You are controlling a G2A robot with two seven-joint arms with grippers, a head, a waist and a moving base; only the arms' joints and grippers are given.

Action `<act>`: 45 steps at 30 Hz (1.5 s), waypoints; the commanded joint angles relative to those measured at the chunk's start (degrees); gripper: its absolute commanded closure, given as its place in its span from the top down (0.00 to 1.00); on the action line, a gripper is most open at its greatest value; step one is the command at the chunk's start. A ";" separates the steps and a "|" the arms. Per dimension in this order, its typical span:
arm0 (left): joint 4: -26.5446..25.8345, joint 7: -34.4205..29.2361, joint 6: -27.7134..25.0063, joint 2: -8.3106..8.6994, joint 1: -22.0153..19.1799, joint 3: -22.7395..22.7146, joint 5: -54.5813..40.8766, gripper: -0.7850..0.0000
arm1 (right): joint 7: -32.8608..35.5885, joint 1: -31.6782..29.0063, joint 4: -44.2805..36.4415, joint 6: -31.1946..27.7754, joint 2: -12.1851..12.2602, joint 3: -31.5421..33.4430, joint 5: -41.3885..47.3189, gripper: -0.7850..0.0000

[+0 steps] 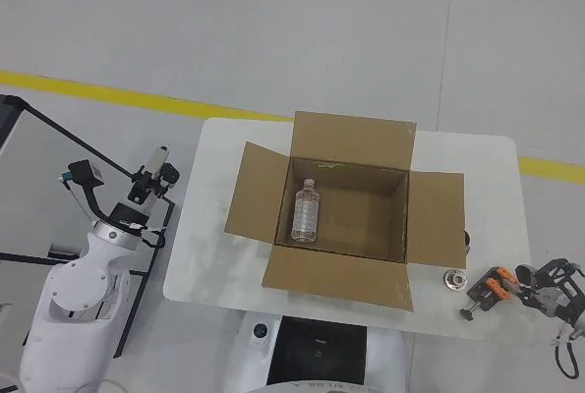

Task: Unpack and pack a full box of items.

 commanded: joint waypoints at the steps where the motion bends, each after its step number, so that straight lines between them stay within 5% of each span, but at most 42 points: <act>1: 0.00 0.00 0.00 0.00 0.00 0.00 0.00 1.00 | 0.19 0.48 0.40 0.15 -0.02 -0.46 -0.05 0.40; 9: 0.00 0.00 0.00 0.00 0.00 0.00 0.00 1.00 | 0.39 1.58 1.43 0.50 -0.13 -2.24 0.19 0.21; 11: 0.00 0.00 0.00 0.00 0.00 0.00 0.00 1.00 | 0.36 1.85 1.72 0.43 -0.11 -2.47 0.32 0.00; 28: 0.00 0.00 0.00 0.00 0.00 0.00 0.00 1.00 | -6.19 -2.43 -2.41 -0.06 3.19 4.51 6.72 0.00; 33: 0.00 0.00 0.00 0.00 0.00 0.00 0.00 1.00 | -6.60 -7.83 -13.79 -0.06 5.71 8.30 17.47 0.00; 39: 0.00 0.00 0.00 0.00 0.00 0.00 0.00 1.00 | 3.99 -10.85 -36.96 -0.06 7.82 9.20 30.83 0.00; 45: 0.00 0.00 0.00 0.00 0.00 0.00 0.00 1.00 | 19.94 -7.01 -52.10 7.42 7.59 -2.16 42.55 0.00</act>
